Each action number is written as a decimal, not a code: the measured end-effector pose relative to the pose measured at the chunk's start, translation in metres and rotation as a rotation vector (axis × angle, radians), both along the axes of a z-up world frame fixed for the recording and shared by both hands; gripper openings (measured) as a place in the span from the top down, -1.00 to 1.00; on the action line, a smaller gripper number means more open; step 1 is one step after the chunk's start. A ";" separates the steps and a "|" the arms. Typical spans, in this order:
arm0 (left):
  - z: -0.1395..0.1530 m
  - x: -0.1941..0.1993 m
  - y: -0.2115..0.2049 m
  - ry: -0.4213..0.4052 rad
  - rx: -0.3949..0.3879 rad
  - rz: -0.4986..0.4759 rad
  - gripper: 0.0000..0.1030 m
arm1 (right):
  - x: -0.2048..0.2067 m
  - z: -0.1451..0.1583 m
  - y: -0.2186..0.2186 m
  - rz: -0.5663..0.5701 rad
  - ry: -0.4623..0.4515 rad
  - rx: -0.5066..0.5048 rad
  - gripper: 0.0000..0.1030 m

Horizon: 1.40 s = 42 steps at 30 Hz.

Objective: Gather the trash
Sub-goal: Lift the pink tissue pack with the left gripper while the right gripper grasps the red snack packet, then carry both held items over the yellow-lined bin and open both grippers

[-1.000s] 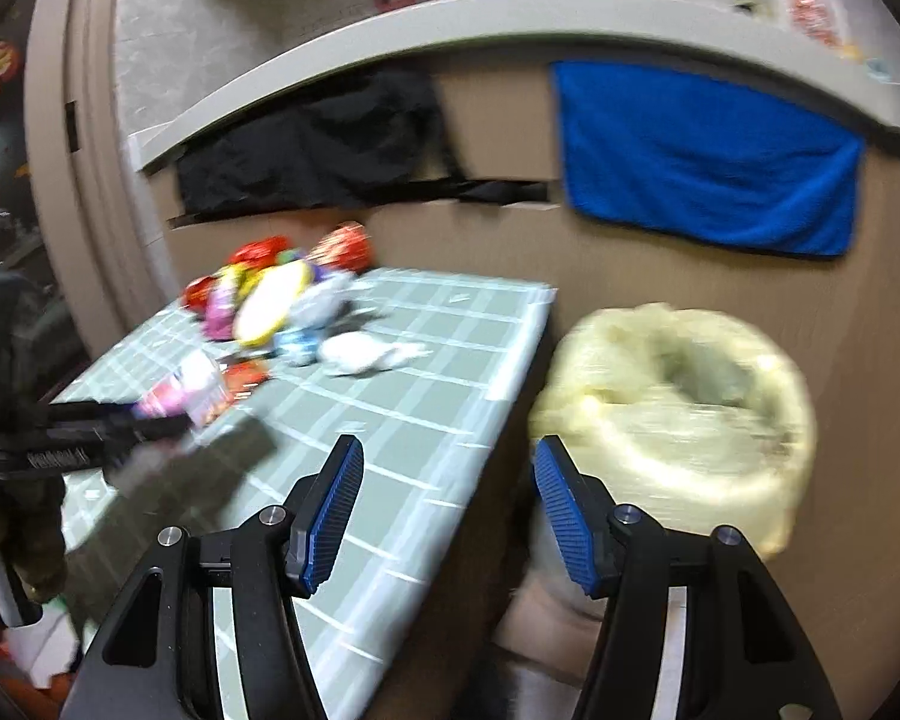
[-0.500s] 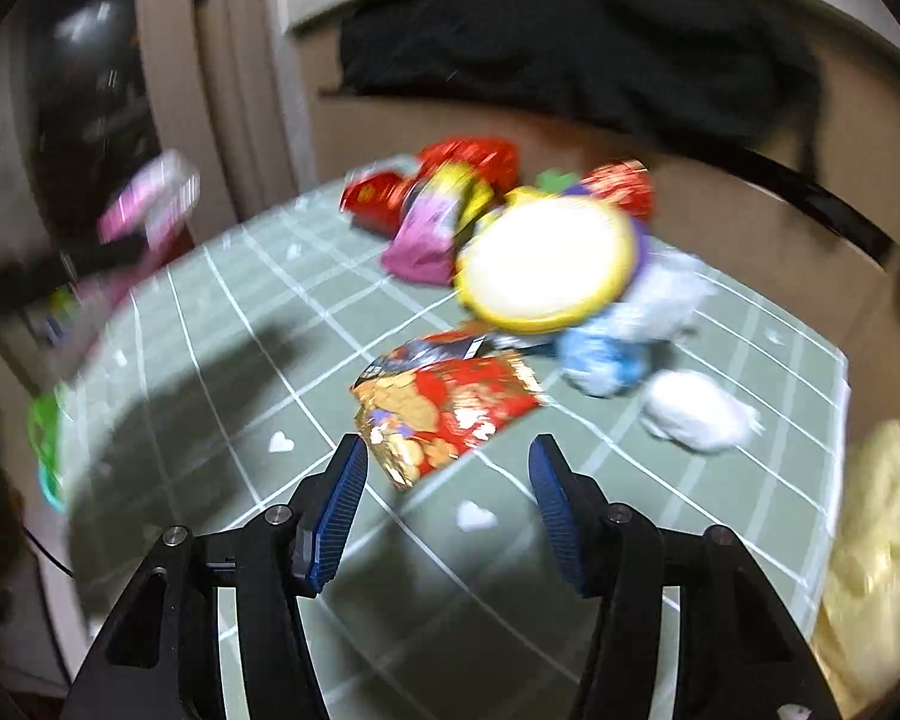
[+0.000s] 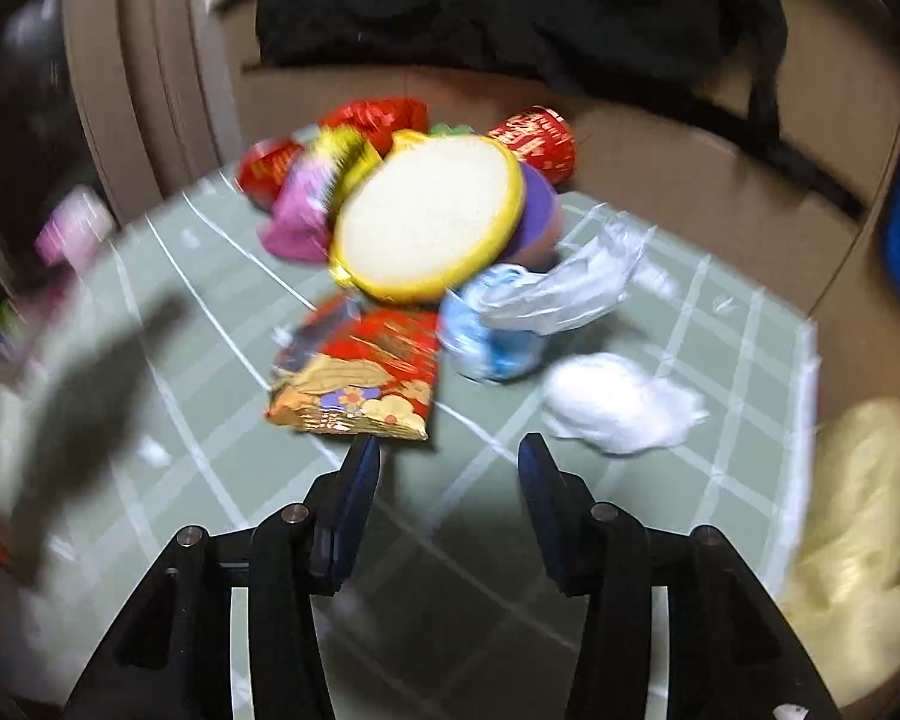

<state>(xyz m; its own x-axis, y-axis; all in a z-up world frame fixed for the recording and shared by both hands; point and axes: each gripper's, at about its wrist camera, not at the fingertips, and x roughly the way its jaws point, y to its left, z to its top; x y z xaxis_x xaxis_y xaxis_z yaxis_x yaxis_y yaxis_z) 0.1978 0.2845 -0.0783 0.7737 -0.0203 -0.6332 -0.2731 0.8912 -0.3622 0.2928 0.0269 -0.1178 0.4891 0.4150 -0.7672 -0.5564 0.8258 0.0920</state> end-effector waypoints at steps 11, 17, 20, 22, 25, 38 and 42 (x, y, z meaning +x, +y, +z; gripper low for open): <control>-0.005 -0.006 0.016 0.023 -0.012 0.026 -0.06 | -0.032 0.010 -0.007 0.120 -0.023 -0.094 0.17; -0.006 -0.001 0.006 0.021 -0.049 0.014 -0.06 | -0.009 0.011 0.010 0.034 -0.020 0.060 0.15; -0.001 -0.010 0.006 0.011 -0.037 0.029 -0.06 | 0.012 -0.001 0.038 -0.008 -0.020 0.015 0.15; 0.000 -0.017 0.009 0.012 -0.035 0.054 -0.06 | 0.023 -0.011 0.052 -0.025 -0.007 -0.008 0.15; -0.003 -0.022 0.014 0.028 -0.030 0.084 -0.06 | 0.029 -0.018 0.059 -0.051 -0.009 -0.014 0.12; 0.016 -0.012 -0.036 0.002 0.022 0.020 -0.06 | 0.006 -0.009 0.022 0.059 0.015 -0.003 0.58; 0.036 -0.004 -0.073 -0.041 0.082 -0.038 -0.06 | -0.017 0.025 -0.021 0.061 -0.070 0.063 0.67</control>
